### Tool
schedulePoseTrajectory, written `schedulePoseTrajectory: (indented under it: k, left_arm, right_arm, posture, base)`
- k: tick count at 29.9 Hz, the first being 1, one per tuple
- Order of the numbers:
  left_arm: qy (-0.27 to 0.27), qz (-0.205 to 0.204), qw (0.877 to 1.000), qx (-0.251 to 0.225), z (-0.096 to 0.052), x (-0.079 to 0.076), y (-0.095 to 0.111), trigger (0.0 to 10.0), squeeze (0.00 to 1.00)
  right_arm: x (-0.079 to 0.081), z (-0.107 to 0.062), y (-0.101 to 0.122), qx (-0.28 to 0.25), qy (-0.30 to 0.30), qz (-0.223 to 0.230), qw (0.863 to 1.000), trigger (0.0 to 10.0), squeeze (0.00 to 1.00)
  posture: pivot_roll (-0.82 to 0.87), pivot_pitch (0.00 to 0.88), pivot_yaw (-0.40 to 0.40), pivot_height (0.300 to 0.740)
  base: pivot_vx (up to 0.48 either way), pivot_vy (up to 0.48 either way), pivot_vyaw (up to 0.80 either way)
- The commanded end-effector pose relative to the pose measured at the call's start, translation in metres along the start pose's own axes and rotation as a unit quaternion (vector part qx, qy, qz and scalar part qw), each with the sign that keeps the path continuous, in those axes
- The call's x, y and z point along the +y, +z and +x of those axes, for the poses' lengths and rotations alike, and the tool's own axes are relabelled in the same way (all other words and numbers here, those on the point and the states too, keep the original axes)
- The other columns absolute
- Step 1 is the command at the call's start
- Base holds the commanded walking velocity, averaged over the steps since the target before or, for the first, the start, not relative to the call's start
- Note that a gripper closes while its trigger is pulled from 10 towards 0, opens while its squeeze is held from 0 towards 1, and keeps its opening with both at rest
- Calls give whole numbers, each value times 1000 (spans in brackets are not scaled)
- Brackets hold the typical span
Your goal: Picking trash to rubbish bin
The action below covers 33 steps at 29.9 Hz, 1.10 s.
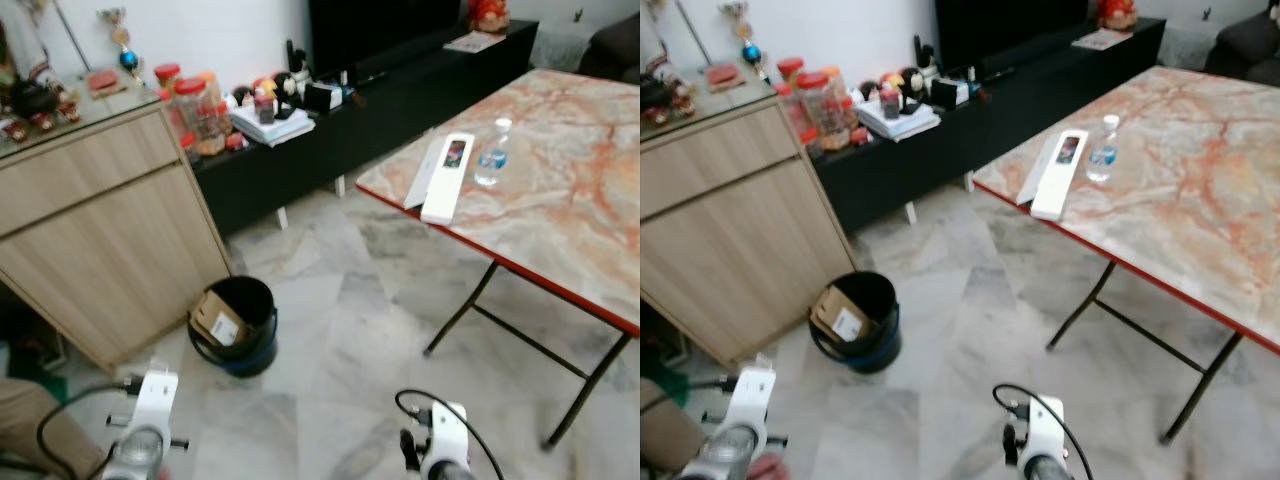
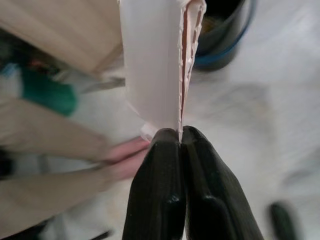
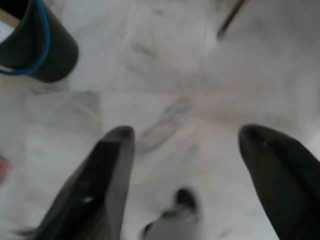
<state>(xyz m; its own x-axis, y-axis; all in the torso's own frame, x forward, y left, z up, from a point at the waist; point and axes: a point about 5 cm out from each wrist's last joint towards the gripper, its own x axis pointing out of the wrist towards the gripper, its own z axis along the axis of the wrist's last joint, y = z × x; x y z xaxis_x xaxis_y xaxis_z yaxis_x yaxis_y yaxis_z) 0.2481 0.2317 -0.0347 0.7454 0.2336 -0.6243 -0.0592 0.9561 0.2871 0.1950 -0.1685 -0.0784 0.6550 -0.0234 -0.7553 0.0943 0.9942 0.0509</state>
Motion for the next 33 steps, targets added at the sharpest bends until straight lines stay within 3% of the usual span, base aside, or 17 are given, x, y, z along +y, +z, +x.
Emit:
schedulePoseTrajectory:
  k: [1, 8, 12, 13, 33]
  left_arm:
    - [16, -33, 999, 2, 1, 6, 3, 10000, 0]
    - [4, -53, 999, -1, 1, -3, 5, 10000, 0]
    - [5, -56, 998, 1, 1, -3, 4, 10000, 0]
    - [17, -73, 997, 4, 1, 2, 2, 10000, 0]
    - [35, -89, 995, 11, -1, 11, -6, 10000, 0]
  right_arm:
    - [16, 5, 18, -15, 40, -53, 998, 10000, 0]
    - [13, 9, 43, -40, 44, -79, 995, 10000, 0]
    - [13, 9, 46, -42, 44, -83, 995, 10000, 0]
    - [15, 10, 53, -52, 50, -96, 993, 10000, 0]
    - [16, 8, 37, -34, 53, -99, 993, 10000, 0]
  posture:
    - [-37, 0, -32, 740]
    - [-44, 0, -79, 740]
    - [-44, 0, -80, 740]
    - [-43, 0, -86, 740]
    - [-31, 0, -79, 740]
  base:
    - [379, 0, 0]
    - [373, 0, 0]
    - [371, 0, 0]
    - [375, 0, 800]
    - [373, 0, 749]
